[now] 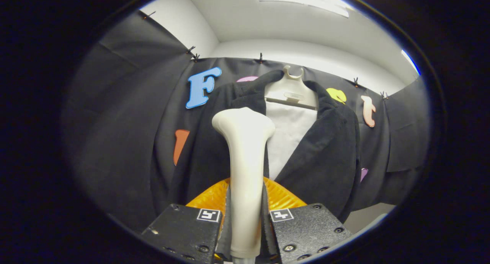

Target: Iron the clothes twice with a garment steamer, once on the left side and once on the right side.

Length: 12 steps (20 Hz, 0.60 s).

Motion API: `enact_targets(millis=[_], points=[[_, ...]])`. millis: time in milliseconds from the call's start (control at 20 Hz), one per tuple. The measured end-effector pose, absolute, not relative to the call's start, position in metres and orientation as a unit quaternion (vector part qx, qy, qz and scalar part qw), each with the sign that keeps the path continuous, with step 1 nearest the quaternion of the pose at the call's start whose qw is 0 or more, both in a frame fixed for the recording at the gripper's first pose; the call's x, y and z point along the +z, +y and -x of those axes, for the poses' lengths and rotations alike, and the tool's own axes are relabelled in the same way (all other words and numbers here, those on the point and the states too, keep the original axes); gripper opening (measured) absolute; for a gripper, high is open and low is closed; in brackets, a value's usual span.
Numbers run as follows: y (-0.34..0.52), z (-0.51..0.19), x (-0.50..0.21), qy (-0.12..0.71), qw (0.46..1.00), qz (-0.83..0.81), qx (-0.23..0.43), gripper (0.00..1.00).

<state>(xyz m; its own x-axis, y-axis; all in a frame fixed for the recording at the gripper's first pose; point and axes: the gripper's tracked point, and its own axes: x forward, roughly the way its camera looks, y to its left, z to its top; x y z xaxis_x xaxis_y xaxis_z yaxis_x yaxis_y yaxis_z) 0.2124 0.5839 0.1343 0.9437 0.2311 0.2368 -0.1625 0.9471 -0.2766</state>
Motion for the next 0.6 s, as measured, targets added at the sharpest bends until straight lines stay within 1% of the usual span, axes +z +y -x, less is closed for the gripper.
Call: enact_targets(millis=[600], points=[[0.568, -0.197, 0.058, -0.076, 0.98, 0.144, 0.114, 0.34]])
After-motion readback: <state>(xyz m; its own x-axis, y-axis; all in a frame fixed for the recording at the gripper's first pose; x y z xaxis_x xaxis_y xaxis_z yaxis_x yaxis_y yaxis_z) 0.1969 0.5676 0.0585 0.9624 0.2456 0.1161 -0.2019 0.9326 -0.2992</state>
